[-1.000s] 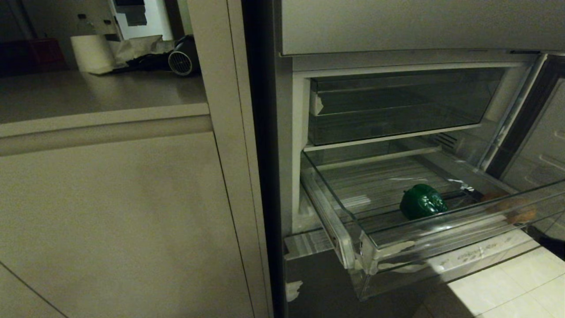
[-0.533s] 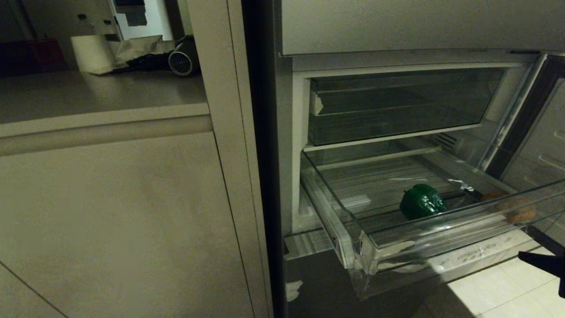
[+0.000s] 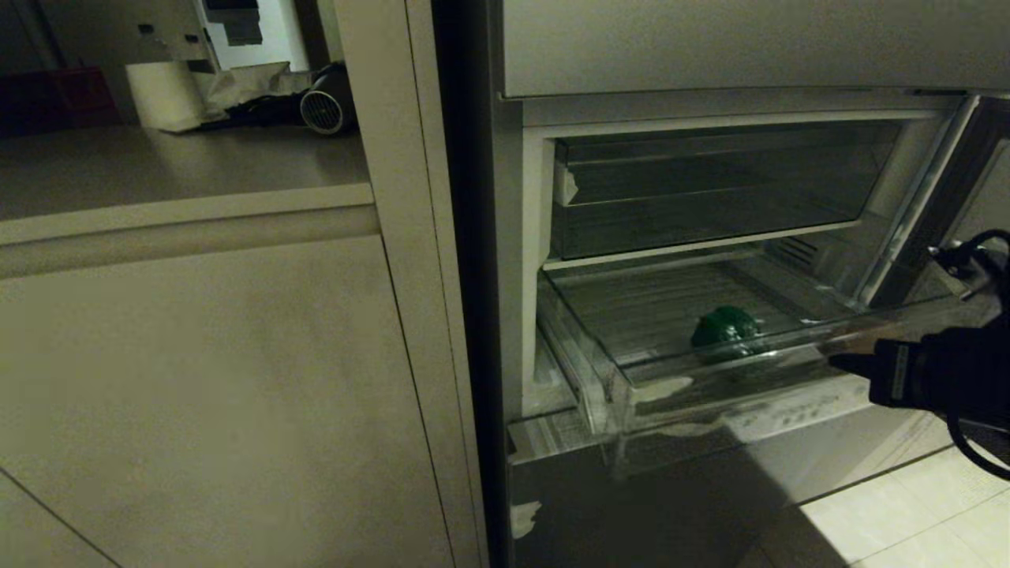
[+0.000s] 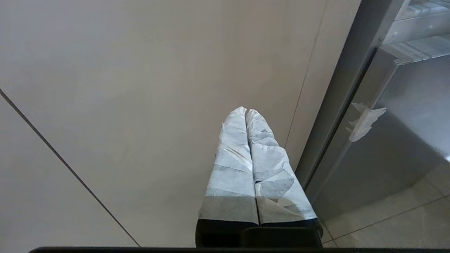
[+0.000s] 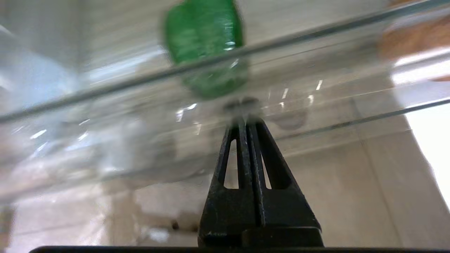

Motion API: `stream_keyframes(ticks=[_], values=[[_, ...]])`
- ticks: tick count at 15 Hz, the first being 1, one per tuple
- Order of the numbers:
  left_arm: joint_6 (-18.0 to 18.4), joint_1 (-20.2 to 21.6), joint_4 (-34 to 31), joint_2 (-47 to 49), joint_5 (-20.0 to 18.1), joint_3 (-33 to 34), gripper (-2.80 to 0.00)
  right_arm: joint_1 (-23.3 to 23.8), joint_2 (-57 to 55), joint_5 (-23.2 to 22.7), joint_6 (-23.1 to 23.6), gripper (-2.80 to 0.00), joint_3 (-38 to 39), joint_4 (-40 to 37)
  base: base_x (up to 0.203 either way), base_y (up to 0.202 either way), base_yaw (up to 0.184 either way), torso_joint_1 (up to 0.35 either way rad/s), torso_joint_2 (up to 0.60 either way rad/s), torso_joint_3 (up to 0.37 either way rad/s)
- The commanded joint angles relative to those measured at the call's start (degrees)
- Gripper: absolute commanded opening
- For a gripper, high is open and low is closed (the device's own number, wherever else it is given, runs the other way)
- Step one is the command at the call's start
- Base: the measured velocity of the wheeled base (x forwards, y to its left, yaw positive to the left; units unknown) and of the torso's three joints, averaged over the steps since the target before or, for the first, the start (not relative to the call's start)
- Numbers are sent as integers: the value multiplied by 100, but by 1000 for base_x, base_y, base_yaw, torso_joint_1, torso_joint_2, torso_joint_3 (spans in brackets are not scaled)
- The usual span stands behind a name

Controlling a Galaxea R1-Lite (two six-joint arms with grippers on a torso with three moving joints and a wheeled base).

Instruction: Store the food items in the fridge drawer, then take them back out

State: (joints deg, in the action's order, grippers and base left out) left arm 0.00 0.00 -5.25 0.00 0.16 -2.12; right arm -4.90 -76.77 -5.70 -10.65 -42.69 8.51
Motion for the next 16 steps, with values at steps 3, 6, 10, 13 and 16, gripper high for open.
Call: stream_keyframes(ticks=[3,6,10,13,16], values=[[0,0,-2,0,2,1,-280,-30,-1081,-674,-48,-280,-468,577,0,0,0,0,0,0],[0,0,-2,0,2,1,-280,-30,-1471,-1024,-169,-280,-506,1554,0,0,0,0,0,0],[0,0,-2,0,2,1,-280,-29,-2228,-1015,-304,-280,-616,2710,0,0,0,0,0,0],[0,0,-2,0,2,1,-280,-37,-2451,-1002,-479,-280,-577,3033,0,0,0,0,0,0],[0,0,-2,0,2,1,-280,-30,-1743,-1060,-627,-280,-260,2995,0,0,0,0,0,0]])
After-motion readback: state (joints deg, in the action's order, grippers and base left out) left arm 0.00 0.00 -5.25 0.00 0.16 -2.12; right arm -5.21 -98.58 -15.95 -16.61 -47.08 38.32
